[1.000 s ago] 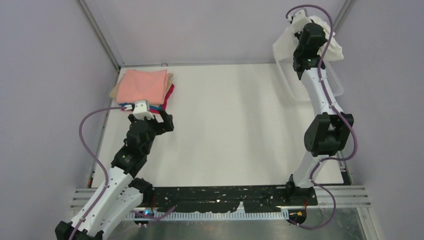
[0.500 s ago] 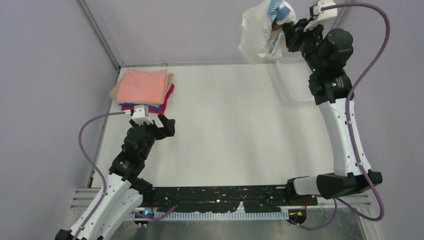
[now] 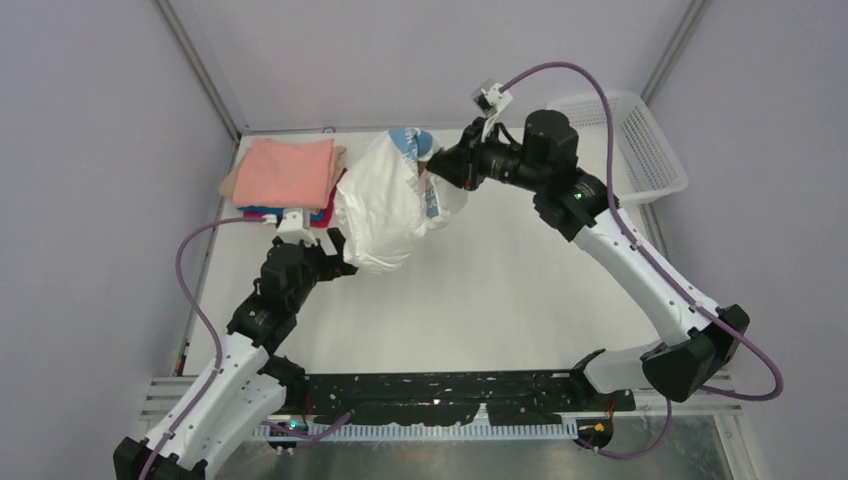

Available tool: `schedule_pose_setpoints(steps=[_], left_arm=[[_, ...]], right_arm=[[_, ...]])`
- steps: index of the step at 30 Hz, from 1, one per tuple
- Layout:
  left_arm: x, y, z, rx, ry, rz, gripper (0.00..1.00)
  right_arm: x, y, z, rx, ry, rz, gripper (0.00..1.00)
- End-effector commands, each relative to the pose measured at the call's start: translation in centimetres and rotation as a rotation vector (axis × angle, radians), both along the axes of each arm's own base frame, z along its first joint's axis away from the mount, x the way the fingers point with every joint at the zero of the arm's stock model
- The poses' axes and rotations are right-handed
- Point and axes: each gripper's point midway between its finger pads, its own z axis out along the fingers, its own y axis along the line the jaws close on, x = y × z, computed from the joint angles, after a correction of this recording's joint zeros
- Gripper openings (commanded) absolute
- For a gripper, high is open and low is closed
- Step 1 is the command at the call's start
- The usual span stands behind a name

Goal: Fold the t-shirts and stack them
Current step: Move the tshirt to the center of the board

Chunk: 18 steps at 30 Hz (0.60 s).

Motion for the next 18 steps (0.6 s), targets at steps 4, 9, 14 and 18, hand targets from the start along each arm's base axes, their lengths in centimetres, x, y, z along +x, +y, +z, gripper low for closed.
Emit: schedule_pose_setpoints(steps=[4, 9, 14, 18], left_arm=[[0.5, -1.0, 0.7, -0.022, 0.022, -0.029, 1.0], [1.1, -1.6, -0.3, -0.021, 0.078, -0.036, 1.0], [1.3, -2.0, -1.5, -0.007, 0.153, -0.041, 1.0], [0.2, -1.4, -4.3, 0.023, 0.29, -0.011, 1.0]], right_arm=[[6.1, -5.9, -17.2, -0.254, 0.292, -0.53, 0.51], [5.9, -17.0, -21.6, -0.519, 0.329, -1.083, 0.97], [4.5, -18.5, -22.1, -0.553, 0.316, -1.099, 0.95], [2.9, -14.9, -23.8, -0.468, 0.347, -0.857, 0.95]])
